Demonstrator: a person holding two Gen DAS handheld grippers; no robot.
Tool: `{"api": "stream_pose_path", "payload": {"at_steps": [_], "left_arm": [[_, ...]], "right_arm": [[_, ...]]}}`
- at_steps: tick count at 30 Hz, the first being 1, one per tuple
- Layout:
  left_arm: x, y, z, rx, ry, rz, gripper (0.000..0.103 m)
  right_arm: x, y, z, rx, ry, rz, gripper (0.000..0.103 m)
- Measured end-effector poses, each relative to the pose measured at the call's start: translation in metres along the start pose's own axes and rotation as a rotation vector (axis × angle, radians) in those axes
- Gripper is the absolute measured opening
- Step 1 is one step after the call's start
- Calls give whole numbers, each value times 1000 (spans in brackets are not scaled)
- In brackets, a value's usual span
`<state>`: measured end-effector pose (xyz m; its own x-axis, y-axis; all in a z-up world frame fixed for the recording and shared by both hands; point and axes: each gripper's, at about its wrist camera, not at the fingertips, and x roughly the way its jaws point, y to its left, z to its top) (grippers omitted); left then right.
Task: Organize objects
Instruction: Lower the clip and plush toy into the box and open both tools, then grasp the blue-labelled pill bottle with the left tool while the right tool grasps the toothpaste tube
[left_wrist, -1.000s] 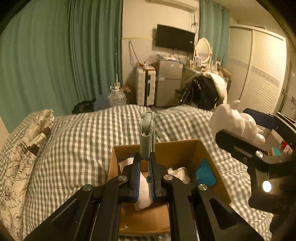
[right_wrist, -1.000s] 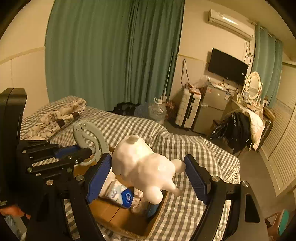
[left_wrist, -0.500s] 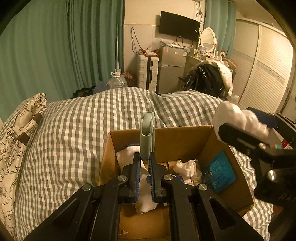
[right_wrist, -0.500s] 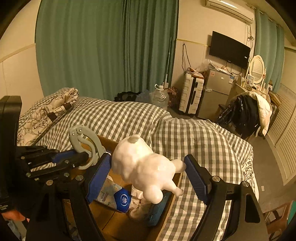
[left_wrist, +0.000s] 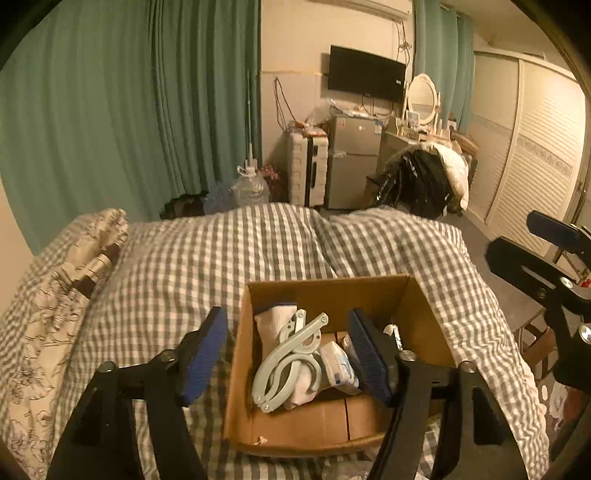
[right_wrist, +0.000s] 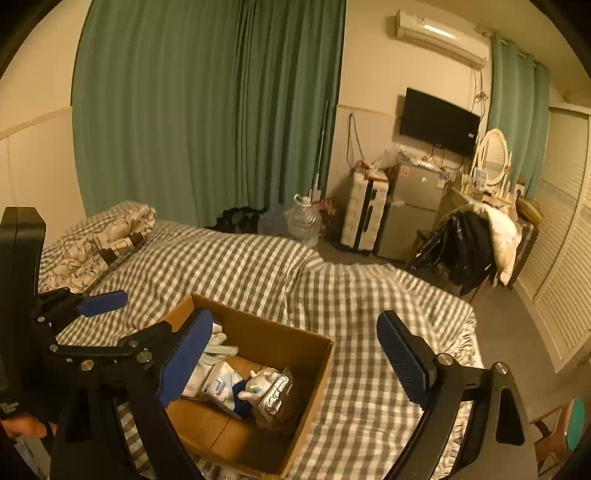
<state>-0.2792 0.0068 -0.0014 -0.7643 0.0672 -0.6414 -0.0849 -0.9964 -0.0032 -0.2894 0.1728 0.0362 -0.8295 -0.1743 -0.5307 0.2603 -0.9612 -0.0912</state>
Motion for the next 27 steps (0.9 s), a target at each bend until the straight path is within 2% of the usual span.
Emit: {"api": "stream_pose_path", "payload": {"at_steps": [5, 8, 16, 23, 27], "left_arm": [[-43, 0, 4, 2, -61, 13, 82], [-68, -1, 1, -3, -94, 23, 92], [-117, -1, -24, -7, -150, 60, 98], [-128, -4, -63, -26, -146, 110, 100], [-118, -5, -90, -45, -113, 125, 101]], "right_arm": [[-48, 0, 7, -17, -44, -16, 93], [-74, 1, 9, -27, -63, -26, 93], [-130, 7, -4, -47, -93, -16, 95], [-151, 7, -38, -32, -88, 1, 103], [-142, 6, -69, -12, -42, 10, 103]]}}
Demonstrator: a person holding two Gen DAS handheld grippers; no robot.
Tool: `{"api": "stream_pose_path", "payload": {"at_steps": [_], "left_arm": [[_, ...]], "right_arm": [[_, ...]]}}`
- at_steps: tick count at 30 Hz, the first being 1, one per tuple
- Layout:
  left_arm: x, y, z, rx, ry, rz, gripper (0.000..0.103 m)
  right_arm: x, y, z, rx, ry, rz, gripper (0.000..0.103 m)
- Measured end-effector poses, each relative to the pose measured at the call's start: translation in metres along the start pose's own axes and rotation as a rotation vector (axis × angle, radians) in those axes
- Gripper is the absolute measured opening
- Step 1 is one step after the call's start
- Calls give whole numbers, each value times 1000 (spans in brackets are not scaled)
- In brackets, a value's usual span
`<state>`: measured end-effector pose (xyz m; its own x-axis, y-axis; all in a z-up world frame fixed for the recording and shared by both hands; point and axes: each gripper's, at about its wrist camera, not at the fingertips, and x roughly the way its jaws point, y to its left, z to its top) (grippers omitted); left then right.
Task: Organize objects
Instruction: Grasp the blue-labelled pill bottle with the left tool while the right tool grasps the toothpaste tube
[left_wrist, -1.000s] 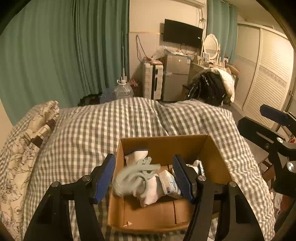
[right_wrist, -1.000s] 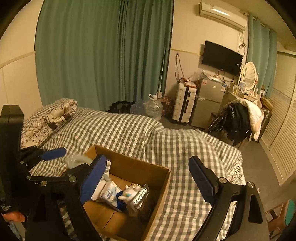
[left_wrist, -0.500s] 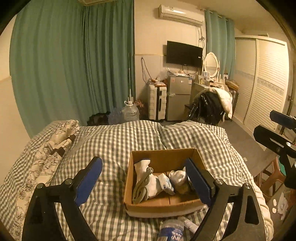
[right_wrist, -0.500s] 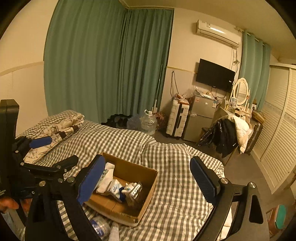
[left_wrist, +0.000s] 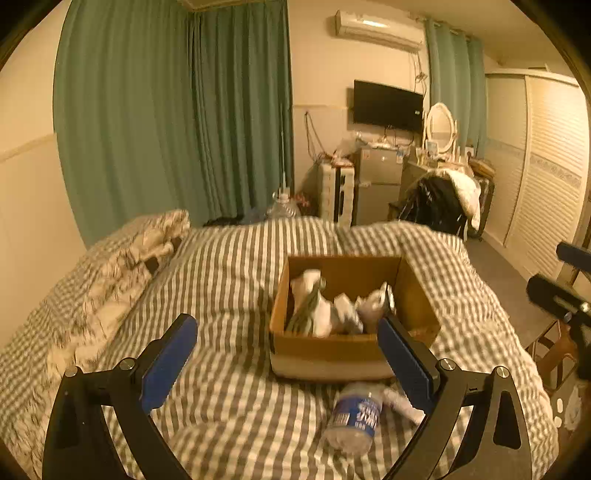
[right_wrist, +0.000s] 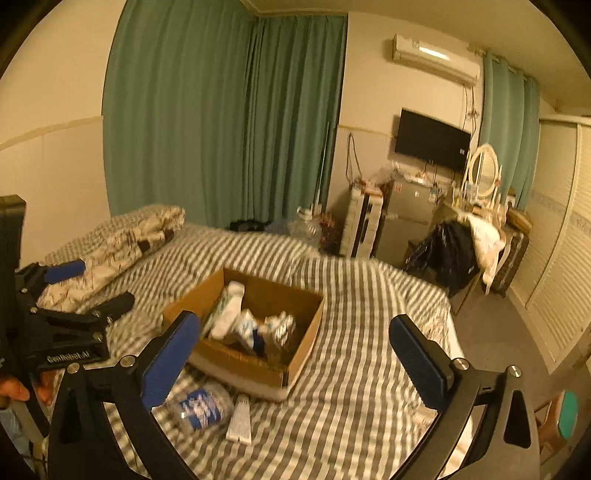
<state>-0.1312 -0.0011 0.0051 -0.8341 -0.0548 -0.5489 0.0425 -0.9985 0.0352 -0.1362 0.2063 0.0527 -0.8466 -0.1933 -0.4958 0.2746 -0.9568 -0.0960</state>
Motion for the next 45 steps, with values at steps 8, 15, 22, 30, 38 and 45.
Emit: {"api": "stream_pose_path", "payload": {"at_steps": [8, 15, 22, 30, 38, 45], "left_arm": [[35, -9, -57, -12, 125, 16, 101], [65, -31, -95, 10, 229, -40, 101], [92, -60, -113, 86, 303, -105, 95], [111, -71, -130, 112, 376, -148, 70], [72, -46, -110, 45, 297, -137, 69], [54, -5, -88, 8, 217, -68, 69]], "right_arm": [[54, -2, -72, 46, 176, 9, 103], [78, -9, -106, 97, 260, 7, 103], [81, -11, -113, 116, 281, 15, 103], [89, -5, -119, 123, 309, 10, 103], [87, 4, -118, 101, 314, 9, 103], [105, 32, -115, 24, 346, 43, 103]]}}
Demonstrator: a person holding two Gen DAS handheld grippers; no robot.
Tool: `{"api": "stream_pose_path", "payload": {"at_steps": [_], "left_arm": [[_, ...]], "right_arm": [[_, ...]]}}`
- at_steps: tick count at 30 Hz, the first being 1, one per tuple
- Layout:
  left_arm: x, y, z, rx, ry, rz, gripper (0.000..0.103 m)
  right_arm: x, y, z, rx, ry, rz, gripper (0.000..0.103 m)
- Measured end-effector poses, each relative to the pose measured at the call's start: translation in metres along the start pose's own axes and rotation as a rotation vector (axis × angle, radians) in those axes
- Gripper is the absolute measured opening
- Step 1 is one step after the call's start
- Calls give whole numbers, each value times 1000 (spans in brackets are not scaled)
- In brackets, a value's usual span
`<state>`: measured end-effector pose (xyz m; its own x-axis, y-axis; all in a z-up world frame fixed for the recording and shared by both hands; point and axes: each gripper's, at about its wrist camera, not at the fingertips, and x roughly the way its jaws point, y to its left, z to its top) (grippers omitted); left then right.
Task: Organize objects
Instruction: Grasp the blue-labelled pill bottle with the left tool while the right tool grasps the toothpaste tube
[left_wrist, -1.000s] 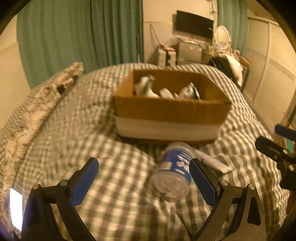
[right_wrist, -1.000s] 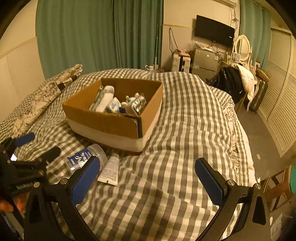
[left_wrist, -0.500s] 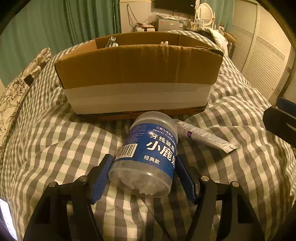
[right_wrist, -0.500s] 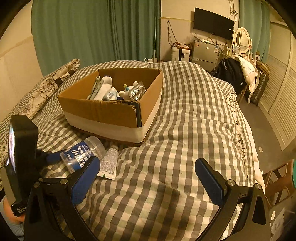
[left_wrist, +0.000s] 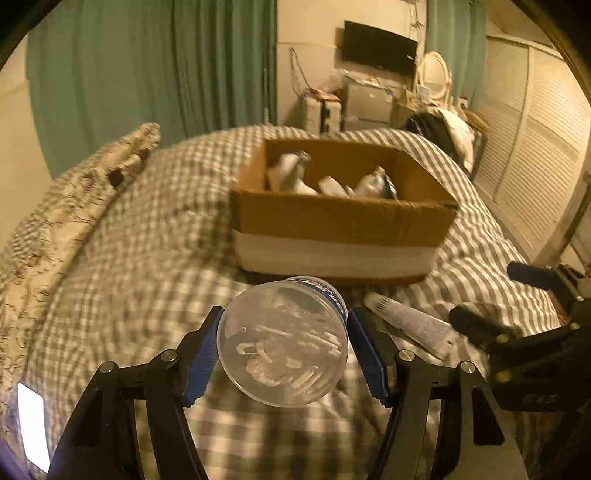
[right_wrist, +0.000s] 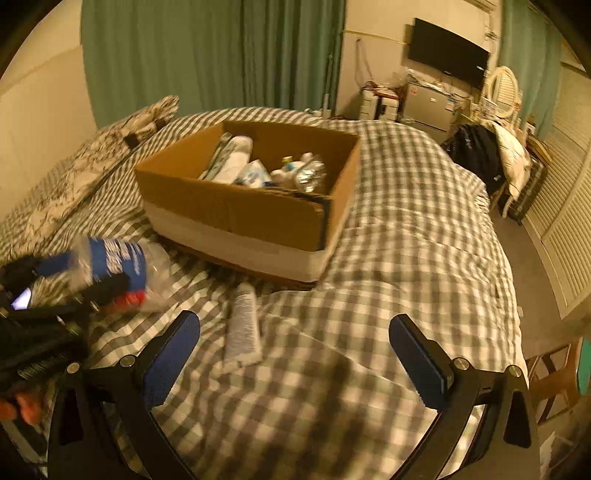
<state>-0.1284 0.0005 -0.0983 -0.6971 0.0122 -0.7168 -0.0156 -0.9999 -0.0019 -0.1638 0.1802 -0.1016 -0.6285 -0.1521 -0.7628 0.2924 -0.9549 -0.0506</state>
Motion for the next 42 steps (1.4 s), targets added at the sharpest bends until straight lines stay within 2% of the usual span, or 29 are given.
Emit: {"api": "stream_pose_path", "payload": {"at_steps": [6, 9, 12, 13, 14, 15, 18, 20, 22, 33, 42], "left_arm": [[4, 20, -4, -37, 0, -3, 69], [9, 23, -7, -44, 9, -15, 69], [13, 24, -9, -47, 19, -28, 69], [15, 23, -10, -45, 23, -32, 69], [16, 23, -11, -43, 29, -37, 69], [17, 23, -12, -41, 35, -41, 68], [18, 22, -15, -44, 44, -52, 68], [16, 22, -16, -45, 44, -57, 68], [14, 23, -17, -48, 46, -62, 68], [-10, 20, -27, -46, 33, -72, 68], [-43, 10, -28, -29, -10, -94, 67]], "right_arm": [[43, 26, 9, -85, 100, 6, 101], [62, 36, 9, -119, 146, 10, 93], [78, 42, 6, -144, 197, 19, 78], [81, 44, 5, -154, 212, 16, 68], [84, 45, 3, -165, 221, 6, 65], [84, 46, 1, -171, 222, -1, 63], [83, 48, -2, -183, 217, -21, 51], [80, 50, -5, -199, 207, -43, 36], [74, 52, -7, -215, 198, -43, 29], [25, 52, -12, -172, 106, -13, 26], [-26, 66, -6, -192, 12, -11, 26]]}}
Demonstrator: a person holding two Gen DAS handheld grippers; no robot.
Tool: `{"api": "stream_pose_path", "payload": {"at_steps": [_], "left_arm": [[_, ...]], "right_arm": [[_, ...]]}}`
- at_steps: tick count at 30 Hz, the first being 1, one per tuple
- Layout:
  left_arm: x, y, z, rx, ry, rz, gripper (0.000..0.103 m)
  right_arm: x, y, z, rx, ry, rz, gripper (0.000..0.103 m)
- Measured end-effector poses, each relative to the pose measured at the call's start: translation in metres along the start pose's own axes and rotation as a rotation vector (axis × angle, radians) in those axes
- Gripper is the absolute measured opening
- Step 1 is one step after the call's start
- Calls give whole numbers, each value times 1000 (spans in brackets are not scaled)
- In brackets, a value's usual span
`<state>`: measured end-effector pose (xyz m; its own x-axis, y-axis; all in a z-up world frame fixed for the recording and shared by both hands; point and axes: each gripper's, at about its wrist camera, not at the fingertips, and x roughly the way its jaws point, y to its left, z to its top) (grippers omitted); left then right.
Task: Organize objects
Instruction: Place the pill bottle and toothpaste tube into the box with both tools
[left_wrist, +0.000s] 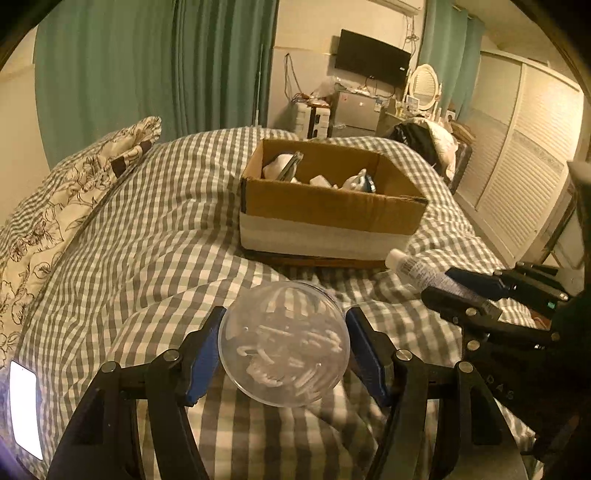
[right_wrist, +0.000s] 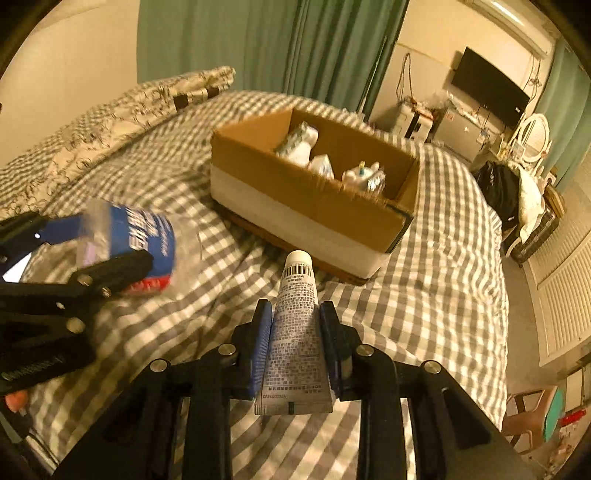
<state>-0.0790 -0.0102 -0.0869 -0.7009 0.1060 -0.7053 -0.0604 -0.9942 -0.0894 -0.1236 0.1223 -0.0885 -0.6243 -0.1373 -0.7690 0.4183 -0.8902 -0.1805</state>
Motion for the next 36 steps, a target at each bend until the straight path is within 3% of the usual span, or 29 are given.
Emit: {"api": "stream_pose_path", "payload": {"at_steps": [15, 26, 36], "left_arm": [[-46, -12, 28, 11, -114, -10, 66], [-47, -36, 98, 65, -214, -28, 65], [0, -29, 175, 40, -262, -37, 65]], "right_arm": [[-80, -11, 15, 18, -175, -21, 26], [-101, -42, 58, 33, -280, -40, 26], [-79, -83, 109, 64, -329, -46, 26]]}}
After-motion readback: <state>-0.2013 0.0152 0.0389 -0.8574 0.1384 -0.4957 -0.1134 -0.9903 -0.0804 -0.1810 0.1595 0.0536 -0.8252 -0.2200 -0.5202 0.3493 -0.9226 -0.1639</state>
